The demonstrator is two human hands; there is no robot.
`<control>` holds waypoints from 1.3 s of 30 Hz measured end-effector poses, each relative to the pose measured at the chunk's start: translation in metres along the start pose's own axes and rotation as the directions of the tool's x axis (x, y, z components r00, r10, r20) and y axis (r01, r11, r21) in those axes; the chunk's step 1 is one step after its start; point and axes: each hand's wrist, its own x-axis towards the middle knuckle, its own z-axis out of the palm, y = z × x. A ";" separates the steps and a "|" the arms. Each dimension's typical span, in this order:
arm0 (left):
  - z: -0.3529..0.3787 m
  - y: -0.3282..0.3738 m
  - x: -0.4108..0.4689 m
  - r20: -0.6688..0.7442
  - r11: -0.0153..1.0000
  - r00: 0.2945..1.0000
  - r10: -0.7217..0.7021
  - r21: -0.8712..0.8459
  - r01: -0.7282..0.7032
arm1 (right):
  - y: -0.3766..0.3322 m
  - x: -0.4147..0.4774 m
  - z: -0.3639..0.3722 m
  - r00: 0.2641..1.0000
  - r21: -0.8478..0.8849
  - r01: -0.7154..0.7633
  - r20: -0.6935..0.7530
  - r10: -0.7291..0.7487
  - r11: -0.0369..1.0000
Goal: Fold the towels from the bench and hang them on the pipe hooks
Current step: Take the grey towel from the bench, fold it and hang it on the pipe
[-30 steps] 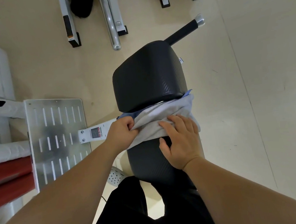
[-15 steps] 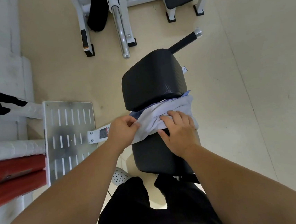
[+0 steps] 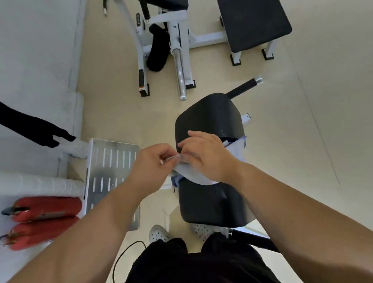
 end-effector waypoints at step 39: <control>-0.305 -0.262 -0.425 -0.731 0.717 -0.081 -0.678 -0.681 0.147 | -0.397 0.104 0.190 0.802 -0.008 0.335 0.527 -0.281 0.942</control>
